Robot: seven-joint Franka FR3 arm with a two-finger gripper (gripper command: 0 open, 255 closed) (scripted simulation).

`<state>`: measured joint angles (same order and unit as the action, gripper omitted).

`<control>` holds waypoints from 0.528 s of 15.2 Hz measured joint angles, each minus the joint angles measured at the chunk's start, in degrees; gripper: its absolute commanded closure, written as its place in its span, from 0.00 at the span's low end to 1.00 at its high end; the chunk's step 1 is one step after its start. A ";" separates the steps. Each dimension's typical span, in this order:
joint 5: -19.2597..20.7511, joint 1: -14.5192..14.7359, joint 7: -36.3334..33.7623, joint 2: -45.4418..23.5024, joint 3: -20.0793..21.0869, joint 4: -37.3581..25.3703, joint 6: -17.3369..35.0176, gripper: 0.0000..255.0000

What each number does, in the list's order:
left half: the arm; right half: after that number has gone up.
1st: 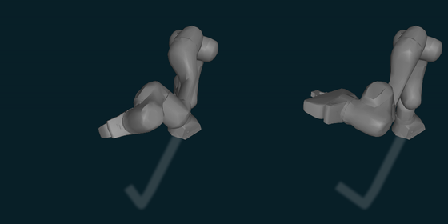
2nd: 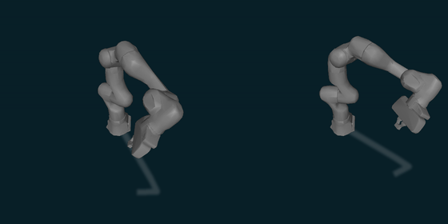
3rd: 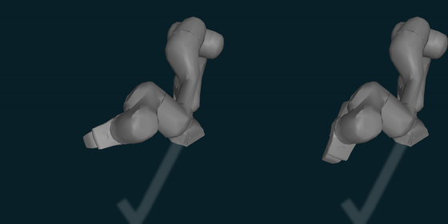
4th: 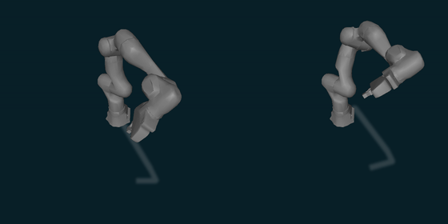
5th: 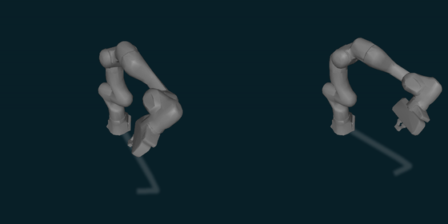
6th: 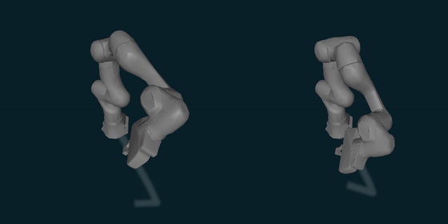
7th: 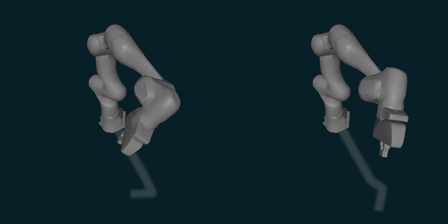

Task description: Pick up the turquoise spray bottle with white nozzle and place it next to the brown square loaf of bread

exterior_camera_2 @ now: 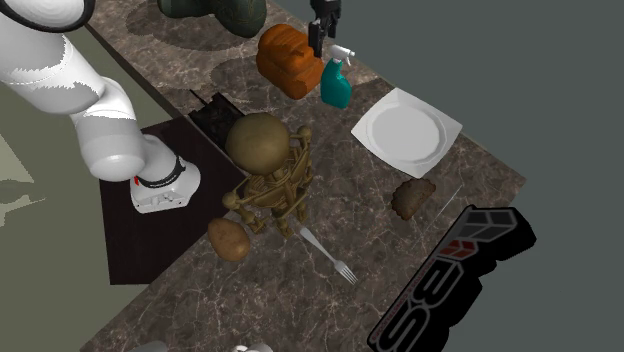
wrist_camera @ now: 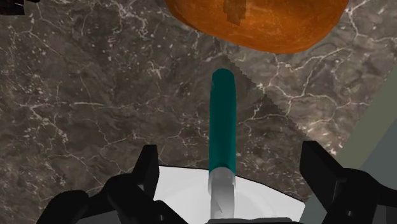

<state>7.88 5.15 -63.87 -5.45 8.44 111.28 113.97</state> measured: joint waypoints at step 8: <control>-0.48 0.31 0.32 1.05 0.31 -5.12 -6.17 0.00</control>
<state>7.40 5.46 -63.54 -4.40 8.75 106.17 107.81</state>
